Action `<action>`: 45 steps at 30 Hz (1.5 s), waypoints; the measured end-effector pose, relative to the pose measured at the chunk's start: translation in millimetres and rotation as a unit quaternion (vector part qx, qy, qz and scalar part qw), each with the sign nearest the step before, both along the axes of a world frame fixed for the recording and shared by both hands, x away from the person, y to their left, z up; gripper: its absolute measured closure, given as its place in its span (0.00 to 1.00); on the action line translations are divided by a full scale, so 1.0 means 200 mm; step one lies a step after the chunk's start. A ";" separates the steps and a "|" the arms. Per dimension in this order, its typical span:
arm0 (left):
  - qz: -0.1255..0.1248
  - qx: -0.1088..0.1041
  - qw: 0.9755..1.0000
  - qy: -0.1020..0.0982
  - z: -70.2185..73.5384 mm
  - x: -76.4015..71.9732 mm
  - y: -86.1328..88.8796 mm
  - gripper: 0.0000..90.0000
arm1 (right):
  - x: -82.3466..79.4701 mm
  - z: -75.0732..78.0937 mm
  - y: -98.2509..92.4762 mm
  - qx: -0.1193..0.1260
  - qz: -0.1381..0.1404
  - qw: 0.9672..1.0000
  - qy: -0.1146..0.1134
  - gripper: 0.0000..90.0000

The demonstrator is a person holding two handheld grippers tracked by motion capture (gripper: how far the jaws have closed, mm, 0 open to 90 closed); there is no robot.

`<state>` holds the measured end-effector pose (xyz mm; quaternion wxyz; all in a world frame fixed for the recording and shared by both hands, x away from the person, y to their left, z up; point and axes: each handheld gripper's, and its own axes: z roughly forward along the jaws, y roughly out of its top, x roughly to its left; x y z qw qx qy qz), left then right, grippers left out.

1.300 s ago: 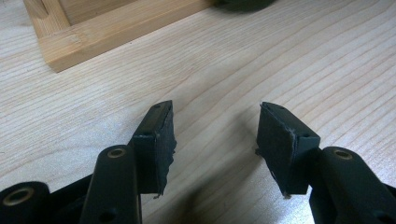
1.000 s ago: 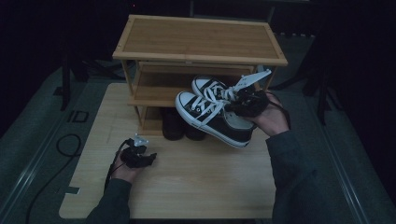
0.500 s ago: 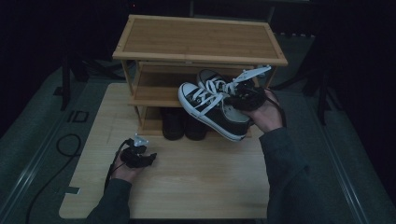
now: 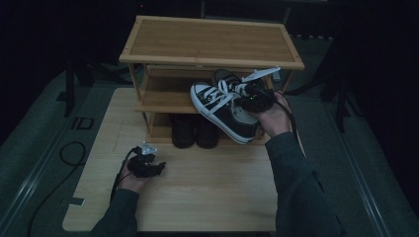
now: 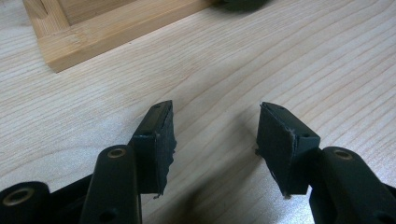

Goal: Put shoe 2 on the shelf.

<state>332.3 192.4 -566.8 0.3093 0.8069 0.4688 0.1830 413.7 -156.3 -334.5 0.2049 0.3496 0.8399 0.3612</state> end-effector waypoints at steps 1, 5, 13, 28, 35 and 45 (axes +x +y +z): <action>0.000 0.000 1.000 0.000 0.00 0.00 0.00 0.52 | 0.01 0.00 0.00 0.002 -0.002 1.000 -0.001 0.95; -0.001 -0.001 1.000 0.000 0.00 0.00 0.00 0.52 | 0.02 0.00 0.02 -0.003 -0.017 1.000 -0.005 0.95; -0.001 0.000 1.000 0.000 0.00 0.00 0.00 0.52 | 0.02 0.00 0.07 -0.006 -0.045 0.999 -0.021 0.95; -0.001 0.000 1.000 0.000 0.00 0.00 0.00 0.52 | 0.03 -0.02 0.11 0.020 -0.127 0.991 -0.037 0.95; -0.002 0.001 1.000 0.000 0.00 0.00 0.00 0.52 | 0.05 -0.04 0.13 0.006 -0.140 0.989 -0.043 0.84; -0.004 0.002 1.000 0.000 0.00 0.00 0.00 0.52 | 0.05 0.01 0.10 -0.045 -0.073 0.995 -0.045 0.64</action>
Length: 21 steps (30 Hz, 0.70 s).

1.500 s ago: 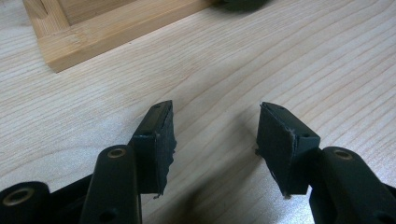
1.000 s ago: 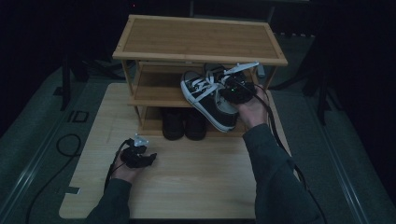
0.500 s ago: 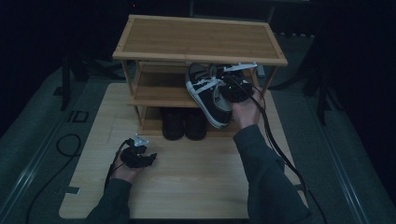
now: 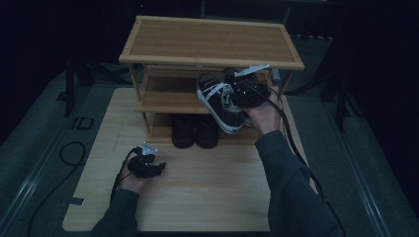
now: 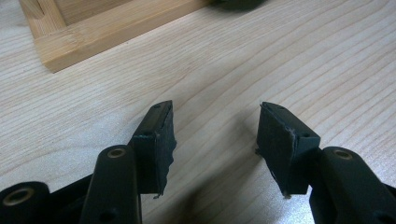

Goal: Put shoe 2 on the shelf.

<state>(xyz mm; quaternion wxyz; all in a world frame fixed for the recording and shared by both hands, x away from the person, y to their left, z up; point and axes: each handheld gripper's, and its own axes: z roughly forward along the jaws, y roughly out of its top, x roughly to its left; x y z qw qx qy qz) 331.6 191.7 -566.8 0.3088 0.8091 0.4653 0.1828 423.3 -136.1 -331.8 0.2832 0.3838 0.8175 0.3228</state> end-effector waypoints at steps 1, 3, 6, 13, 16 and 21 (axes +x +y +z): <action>0.000 0.000 1.000 0.000 0.00 0.00 0.00 0.52 | 0.00 0.01 0.00 -0.006 0.002 1.000 -0.001 0.64; 0.000 0.001 1.000 0.000 0.00 0.00 0.00 0.52 | -0.01 0.03 -0.01 -0.020 0.014 1.000 -0.002 0.63; 0.000 0.001 1.000 0.000 0.00 0.00 0.00 0.52 | -0.02 0.04 -0.03 -0.019 0.027 0.999 0.000 0.63; 0.001 0.001 1.000 0.001 0.00 0.00 0.00 0.52 | -0.04 0.07 -0.08 0.008 0.076 0.997 -0.004 0.66; 0.002 0.003 1.000 0.003 0.00 0.00 0.00 0.53 | -0.04 0.07 -0.09 0.007 0.086 0.996 0.002 0.67; 0.005 0.010 1.000 0.012 0.02 0.00 0.00 0.59 | -0.05 0.07 -0.10 0.020 0.091 0.996 0.002 0.72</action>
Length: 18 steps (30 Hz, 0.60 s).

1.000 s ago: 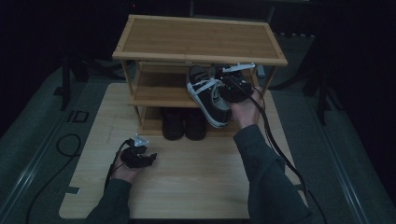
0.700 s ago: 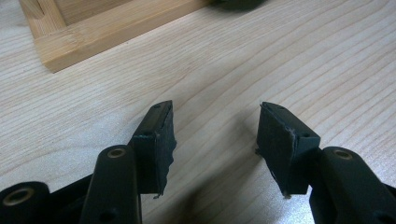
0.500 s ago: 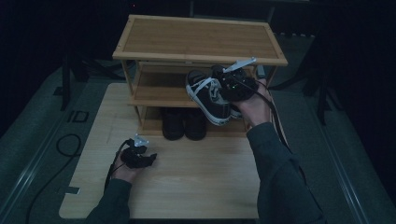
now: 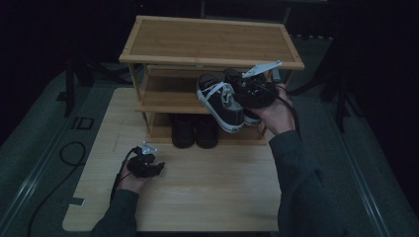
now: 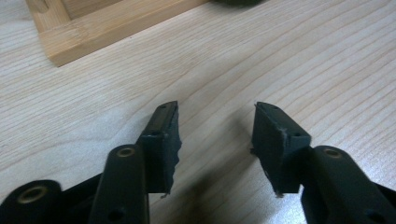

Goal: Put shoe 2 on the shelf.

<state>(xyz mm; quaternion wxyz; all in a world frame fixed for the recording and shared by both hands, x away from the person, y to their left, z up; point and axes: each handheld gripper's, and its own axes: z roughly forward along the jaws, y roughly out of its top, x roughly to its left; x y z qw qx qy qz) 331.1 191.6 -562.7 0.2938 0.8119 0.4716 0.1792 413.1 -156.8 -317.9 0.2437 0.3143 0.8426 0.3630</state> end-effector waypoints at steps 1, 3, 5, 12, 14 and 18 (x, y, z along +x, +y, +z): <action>-0.002 0.002 1.000 0.000 0.00 0.00 0.00 0.59 | 0.00 0.00 0.00 0.006 0.003 1.000 0.000 0.74; -0.007 -0.001 1.000 -0.002 0.02 0.00 -0.01 0.61 | -0.01 0.01 -0.01 0.011 0.005 1.000 -0.001 0.78; -0.011 -0.009 1.000 -0.004 0.04 0.00 -0.01 0.62 | -0.02 0.01 -0.01 0.013 0.013 1.000 0.003 0.81; -0.043 -0.024 0.998 -0.025 0.13 -0.01 -0.03 0.74 | -0.06 0.03 -0.03 0.021 0.032 0.999 -0.007 0.92; -0.051 -0.028 0.998 -0.025 0.15 -0.01 -0.04 0.77 | -0.07 0.04 -0.04 0.018 0.038 0.999 -0.008 0.95; -0.062 -0.032 0.997 -0.028 0.19 0.00 -0.06 0.82 | -0.09 0.04 -0.05 0.012 0.034 0.999 -0.010 0.97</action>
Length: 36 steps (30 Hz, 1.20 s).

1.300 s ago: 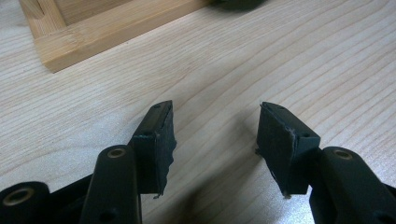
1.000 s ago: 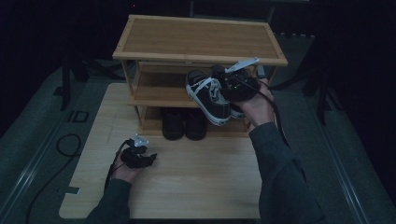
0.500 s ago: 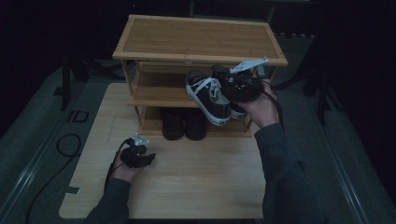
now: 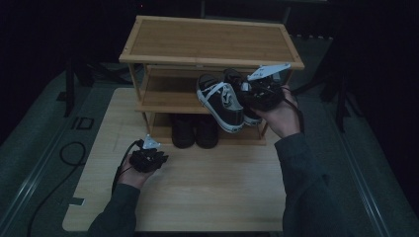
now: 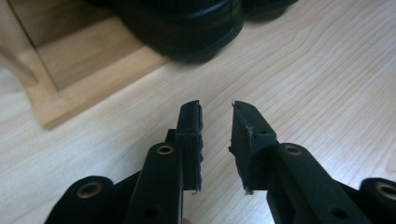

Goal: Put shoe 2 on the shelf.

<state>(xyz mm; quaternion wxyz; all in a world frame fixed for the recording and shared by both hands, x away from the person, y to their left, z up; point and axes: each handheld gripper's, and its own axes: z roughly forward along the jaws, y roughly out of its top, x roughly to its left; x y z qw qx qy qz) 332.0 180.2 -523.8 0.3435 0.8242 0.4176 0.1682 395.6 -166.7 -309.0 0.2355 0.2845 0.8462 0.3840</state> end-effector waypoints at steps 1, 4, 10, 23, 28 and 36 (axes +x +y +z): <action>-0.002 -0.002 1.000 0.001 0.01 0.00 0.00 0.83 | 0.00 0.00 0.00 -0.002 -0.005 1.000 -0.001 0.98; -0.010 -0.005 1.000 -0.003 0.05 0.01 -0.01 0.84 | -0.02 0.02 -0.02 0.001 -0.005 1.000 -0.002 1.00; -0.029 0.001 1.000 -0.001 0.11 0.02 -0.04 0.90 | -0.04 0.01 -0.03 -0.008 -0.001 1.000 0.000 1.00; -0.033 -0.023 0.999 -0.022 0.29 0.07 -0.06 0.99 | -0.07 -0.03 -0.12 -0.021 0.020 1.000 0.010 1.00; -0.039 -0.013 0.999 -0.034 0.36 0.09 -0.08 1.00 | -0.09 -0.06 -0.15 -0.025 0.023 0.999 0.013 1.00; -0.030 -0.012 0.998 -0.059 0.47 0.14 -0.09 1.00 | -0.11 -0.10 -0.17 -0.023 0.031 0.999 0.014 0.99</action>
